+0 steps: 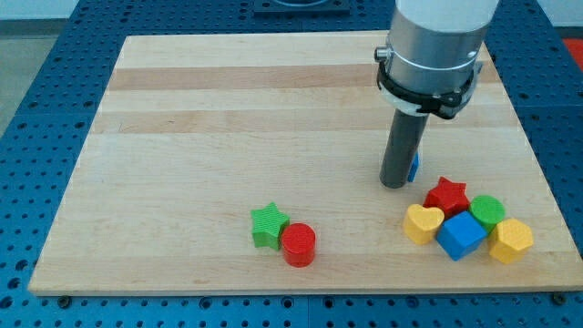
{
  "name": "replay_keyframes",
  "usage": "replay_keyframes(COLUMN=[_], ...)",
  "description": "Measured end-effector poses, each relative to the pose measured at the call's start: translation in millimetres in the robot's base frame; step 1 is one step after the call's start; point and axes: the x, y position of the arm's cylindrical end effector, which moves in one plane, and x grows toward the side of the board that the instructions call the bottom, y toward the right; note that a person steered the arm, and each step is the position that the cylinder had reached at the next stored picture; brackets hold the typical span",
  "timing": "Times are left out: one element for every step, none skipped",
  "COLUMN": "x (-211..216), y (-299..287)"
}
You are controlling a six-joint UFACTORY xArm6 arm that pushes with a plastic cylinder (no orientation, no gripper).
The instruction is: Slide the red star and green circle diagonally to the bottom left of the blue triangle
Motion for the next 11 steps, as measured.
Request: replay_keyframes(x=[-2.4,-5.9,-8.2,-0.7,43.3,90.8,97.1,72.2,68.6,68.6,60.2], y=[1.7,38.1,87.9,144.8,176.9,189.1,162.5,141.0,114.6,97.6,80.0])
